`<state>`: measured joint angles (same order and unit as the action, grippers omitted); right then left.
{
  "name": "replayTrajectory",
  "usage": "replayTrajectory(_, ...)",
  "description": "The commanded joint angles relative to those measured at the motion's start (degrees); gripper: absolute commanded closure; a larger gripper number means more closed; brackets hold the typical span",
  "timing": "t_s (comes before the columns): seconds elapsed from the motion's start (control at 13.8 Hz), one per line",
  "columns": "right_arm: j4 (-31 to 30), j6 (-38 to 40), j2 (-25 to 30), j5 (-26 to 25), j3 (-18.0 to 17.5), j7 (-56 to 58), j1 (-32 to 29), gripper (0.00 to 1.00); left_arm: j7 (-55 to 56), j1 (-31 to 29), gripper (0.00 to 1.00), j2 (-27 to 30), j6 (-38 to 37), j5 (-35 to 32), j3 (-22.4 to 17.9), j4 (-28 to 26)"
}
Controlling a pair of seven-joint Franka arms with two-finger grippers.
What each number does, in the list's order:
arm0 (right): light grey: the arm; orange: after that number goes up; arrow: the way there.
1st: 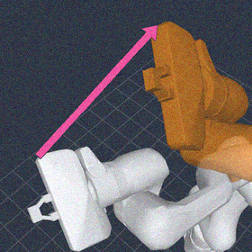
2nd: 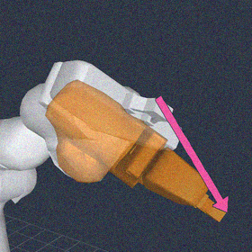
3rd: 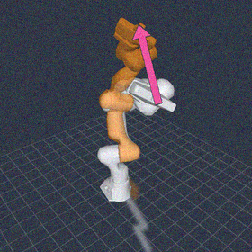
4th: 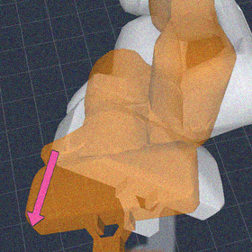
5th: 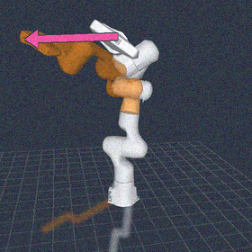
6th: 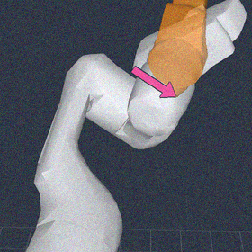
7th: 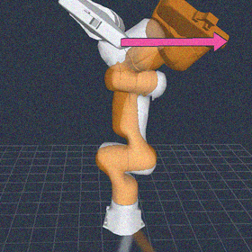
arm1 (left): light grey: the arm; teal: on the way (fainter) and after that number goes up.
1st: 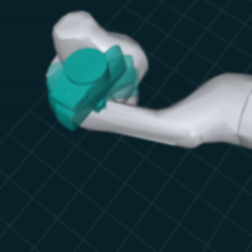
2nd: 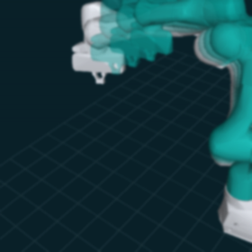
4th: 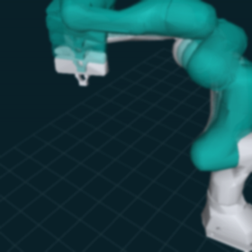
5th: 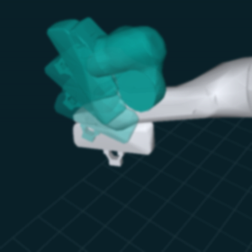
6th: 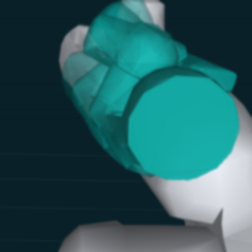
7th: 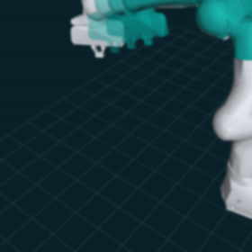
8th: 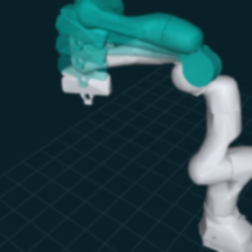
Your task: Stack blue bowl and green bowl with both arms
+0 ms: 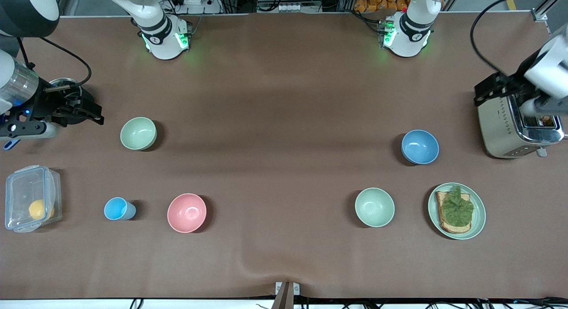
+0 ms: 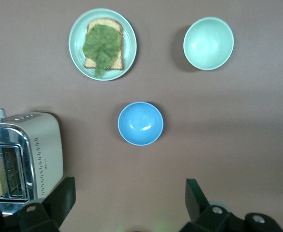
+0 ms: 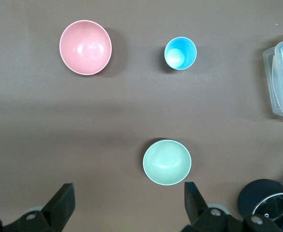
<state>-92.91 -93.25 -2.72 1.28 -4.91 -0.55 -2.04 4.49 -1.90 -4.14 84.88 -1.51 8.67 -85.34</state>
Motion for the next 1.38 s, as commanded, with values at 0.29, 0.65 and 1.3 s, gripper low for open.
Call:
replayTrajectory(0.29, -2.6, -1.2, -0.3, -0.7, -0.7, -0.6, -2.9, 0.0, 0.1, -0.5, 0.0, -6.0, 13.1, 0.3, -0.2, -12.0)
replayTrajectory(0.65, -10.3, -6.7, 0.5, -0.7, -0.6, 0.6, -6.2, 0.0, 0.1, -1.6, 0.0, -9.0, 29.3, -1.8, -0.3, -23.5)
replayTrajectory(1.3, -32.8, -23.0, 1.7, 3.8, -0.7, 12.6, -12.5, 0.0, -0.4, -6.4, 0.0, -15.6, 38.0, -4.7, -0.2, -29.8)
